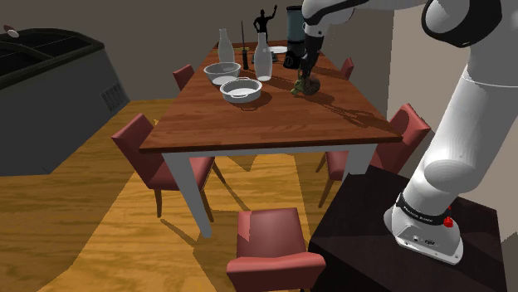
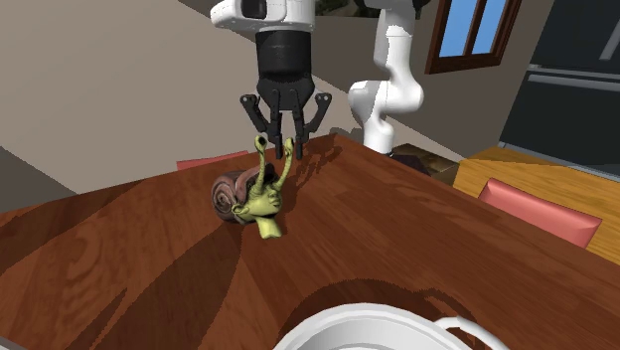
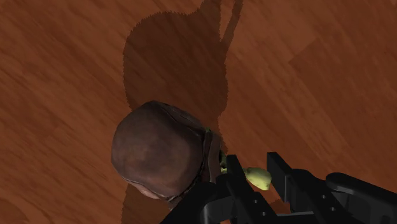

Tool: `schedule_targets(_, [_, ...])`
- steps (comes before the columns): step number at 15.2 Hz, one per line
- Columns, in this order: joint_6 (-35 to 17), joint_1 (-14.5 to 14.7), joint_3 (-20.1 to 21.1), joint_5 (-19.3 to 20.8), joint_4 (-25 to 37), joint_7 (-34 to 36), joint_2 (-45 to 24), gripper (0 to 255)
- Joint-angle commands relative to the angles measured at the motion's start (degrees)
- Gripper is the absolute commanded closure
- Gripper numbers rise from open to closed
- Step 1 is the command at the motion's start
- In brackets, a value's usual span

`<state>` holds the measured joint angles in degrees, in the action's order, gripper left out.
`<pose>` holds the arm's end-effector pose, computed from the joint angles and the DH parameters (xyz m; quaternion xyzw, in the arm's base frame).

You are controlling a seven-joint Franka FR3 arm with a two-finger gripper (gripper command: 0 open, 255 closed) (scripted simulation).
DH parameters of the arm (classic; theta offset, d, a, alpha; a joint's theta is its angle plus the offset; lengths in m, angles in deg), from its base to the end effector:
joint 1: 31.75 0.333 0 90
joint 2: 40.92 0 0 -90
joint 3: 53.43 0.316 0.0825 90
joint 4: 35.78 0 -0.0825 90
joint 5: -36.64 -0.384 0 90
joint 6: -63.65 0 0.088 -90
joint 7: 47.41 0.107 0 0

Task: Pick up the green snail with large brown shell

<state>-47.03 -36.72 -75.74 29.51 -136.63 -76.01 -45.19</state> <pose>0.5356 -0.2597 0.5270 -0.9976 0.0062 -0.0666 0.0158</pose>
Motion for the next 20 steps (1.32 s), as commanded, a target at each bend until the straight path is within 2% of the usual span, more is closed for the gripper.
schedule_targets(1, [-0.04, 0.0, 0.01, -0.01, -0.03, 0.0, -0.02, 255])
schedule_targets(7, [-0.07, -0.03, -0.03, 0.0, -0.1, -0.08, 0.02, 255])
schedule_targets(20, [10.07, -0.35, -0.25, 0.06, 10.57, 0.66, -0.53, 255])
